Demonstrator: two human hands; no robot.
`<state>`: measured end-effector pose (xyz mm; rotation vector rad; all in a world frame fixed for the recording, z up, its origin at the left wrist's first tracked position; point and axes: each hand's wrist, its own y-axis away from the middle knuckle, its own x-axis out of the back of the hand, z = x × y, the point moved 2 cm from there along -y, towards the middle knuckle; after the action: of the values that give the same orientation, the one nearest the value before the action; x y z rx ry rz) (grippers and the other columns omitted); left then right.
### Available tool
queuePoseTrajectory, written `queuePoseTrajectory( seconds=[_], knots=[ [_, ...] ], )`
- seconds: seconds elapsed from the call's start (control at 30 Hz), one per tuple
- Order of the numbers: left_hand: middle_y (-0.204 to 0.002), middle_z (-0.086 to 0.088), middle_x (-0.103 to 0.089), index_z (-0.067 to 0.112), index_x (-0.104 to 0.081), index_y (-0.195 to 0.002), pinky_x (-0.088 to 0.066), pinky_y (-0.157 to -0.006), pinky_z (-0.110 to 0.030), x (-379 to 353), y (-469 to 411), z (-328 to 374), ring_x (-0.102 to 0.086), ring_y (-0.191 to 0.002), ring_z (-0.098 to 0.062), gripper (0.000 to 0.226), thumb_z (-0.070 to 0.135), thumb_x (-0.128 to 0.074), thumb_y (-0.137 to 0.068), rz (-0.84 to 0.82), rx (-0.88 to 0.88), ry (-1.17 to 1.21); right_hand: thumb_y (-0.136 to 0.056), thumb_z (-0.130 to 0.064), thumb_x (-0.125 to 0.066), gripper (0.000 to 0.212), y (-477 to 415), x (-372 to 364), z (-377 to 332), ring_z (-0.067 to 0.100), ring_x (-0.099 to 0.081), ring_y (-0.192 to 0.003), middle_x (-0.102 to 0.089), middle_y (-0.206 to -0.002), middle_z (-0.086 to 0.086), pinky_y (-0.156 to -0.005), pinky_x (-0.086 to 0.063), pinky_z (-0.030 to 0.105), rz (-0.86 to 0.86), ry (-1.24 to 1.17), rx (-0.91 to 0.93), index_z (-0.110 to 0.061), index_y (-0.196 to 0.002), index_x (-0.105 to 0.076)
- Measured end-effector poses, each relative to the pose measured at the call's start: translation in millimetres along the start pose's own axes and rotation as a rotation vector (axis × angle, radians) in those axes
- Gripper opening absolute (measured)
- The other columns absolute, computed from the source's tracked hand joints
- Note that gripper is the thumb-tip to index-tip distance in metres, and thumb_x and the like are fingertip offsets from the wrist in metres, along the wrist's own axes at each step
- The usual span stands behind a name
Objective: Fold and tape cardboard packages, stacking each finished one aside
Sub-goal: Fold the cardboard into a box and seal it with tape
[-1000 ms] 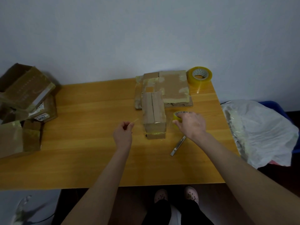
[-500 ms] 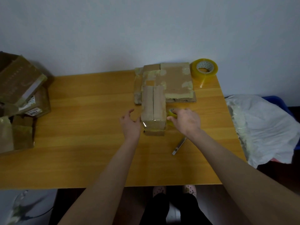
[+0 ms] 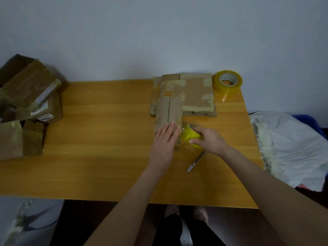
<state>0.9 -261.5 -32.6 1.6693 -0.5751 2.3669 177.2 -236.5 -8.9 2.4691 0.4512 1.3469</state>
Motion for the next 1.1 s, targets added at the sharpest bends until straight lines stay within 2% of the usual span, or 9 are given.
queuePoseTrajectory(
  seconds=[0.1, 0.23, 0.33, 0.4, 0.5, 0.6, 0.9, 1.0, 1.1],
  knots=[
    [-0.147, -0.018, -0.040, 0.012, -0.043, -0.142, -0.023, -0.110, -0.047, -1.4, -4.1, 6.5, -0.039, -0.135, -0.034, 0.070, -0.004, -0.027, -0.076, -0.030, 0.031, -0.080, -0.089, -0.038, -0.065, 0.040, -1.2, 0.6, 14.6, 0.027, -0.059, -0.111, -0.065, -0.121, 0.005, -0.082, -0.048, 0.035, -0.055, -0.045, 0.054, -0.016, -0.123, -0.061],
    [-0.146, -0.019, -0.040, 0.011, -0.045, -0.141, -0.032, -0.107, -0.049, -9.0, 0.5, 13.2, -0.043, -0.132, -0.035, 0.085, -0.019, -0.062, -0.063, -0.062, 0.036, -0.074, -0.093, -0.051, -0.053, 0.055, 0.7, 10.4, 26.6, 0.028, -0.052, -0.122, -0.056, -0.136, 0.003, -0.097, -0.042, 0.039, -0.017, 0.261, 0.068, -0.027, -0.141, -0.043],
    [-0.147, -0.016, -0.040, 0.010, -0.043, -0.141, -0.035, -0.105, -0.047, -17.3, 7.4, 21.7, -0.042, -0.133, -0.034, 0.092, -0.020, -0.069, -0.058, -0.103, 0.046, -0.103, -0.094, -0.054, -0.048, 0.052, 6.9, 11.4, 31.9, 0.024, -0.055, -0.118, -0.060, -0.130, -0.001, -0.097, -0.034, 0.038, 0.001, 0.371, 0.087, -0.031, -0.139, -0.037],
    [-0.153, -0.013, -0.028, 0.014, -0.032, -0.146, -0.024, -0.110, -0.042, -23.6, 9.5, 25.4, -0.028, -0.140, -0.029, 0.095, -0.021, -0.065, -0.064, -0.135, 0.070, -0.101, -0.095, -0.053, -0.045, 0.049, 10.2, 7.9, 35.6, 0.023, -0.056, -0.115, -0.062, -0.127, 0.000, -0.096, -0.033, 0.038, 0.021, 0.394, 0.085, -0.031, -0.138, -0.035],
    [-0.154, 0.001, 0.009, 0.027, 0.002, -0.146, 0.001, -0.116, -0.029, -28.8, 11.1, 25.5, 0.010, -0.141, -0.014, 0.090, -0.015, -0.047, -0.083, -0.221, 0.083, -0.098, -0.097, -0.051, -0.044, 0.046, 12.5, 5.4, 34.3, 0.023, -0.057, -0.112, -0.064, -0.119, 0.003, -0.096, -0.033, 0.039, 0.054, 0.437, 0.071, -0.029, -0.136, -0.037],
    [-0.151, 0.005, 0.022, 0.031, 0.012, -0.143, 0.009, -0.114, -0.025, -27.7, 8.2, 25.2, 0.021, -0.137, -0.009, 0.088, -0.012, -0.041, -0.088, -0.246, 0.114, -0.105, -0.096, -0.050, -0.044, 0.043, 12.2, 4.1, 32.4, 0.024, -0.056, -0.110, -0.064, -0.114, 0.005, -0.095, -0.034, 0.039, 0.094, 0.485, 0.069, -0.028, -0.133, -0.039],
    [-0.159, 0.001, 0.015, 0.028, 0.008, -0.151, 0.001, -0.120, -0.030, -25.4, 4.8, 25.8, 0.013, -0.146, -0.018, 0.089, -0.012, -0.042, -0.089, -0.279, 0.142, -0.147, -0.100, -0.041, -0.040, 0.039, 10.5, 9.1, 32.9, 0.027, -0.057, -0.106, -0.065, -0.111, 0.005, -0.086, -0.036, 0.038, 0.150, 0.517, 0.026, -0.020, -0.133, -0.040],
    [-0.160, 0.001, 0.010, 0.029, 0.004, -0.150, -0.001, -0.120, -0.031, -26.9, 5.6, 23.7, 0.011, -0.147, -0.018, 0.087, -0.013, -0.041, -0.089, -0.263, 0.142, -0.123, -0.101, -0.039, -0.040, 0.038, 10.8, 12.5, 38.4, 0.027, -0.053, -0.112, -0.063, -0.118, 0.004, -0.088, -0.035, 0.039, 0.119, 0.444, 0.065, -0.025, -0.136, -0.037],
    [-0.160, -0.001, 0.000, 0.026, -0.007, -0.151, -0.005, -0.121, -0.034, -24.2, 5.2, 26.5, 0.003, -0.148, -0.020, 0.081, -0.010, -0.044, -0.089, -0.193, 0.136, -0.107, -0.101, -0.038, -0.040, 0.037, 11.3, 14.0, 40.5, 0.026, -0.058, -0.106, -0.066, -0.112, 0.004, -0.086, -0.036, 0.038, 0.104, 0.354, 0.087, -0.031, -0.138, -0.037]
  ],
)
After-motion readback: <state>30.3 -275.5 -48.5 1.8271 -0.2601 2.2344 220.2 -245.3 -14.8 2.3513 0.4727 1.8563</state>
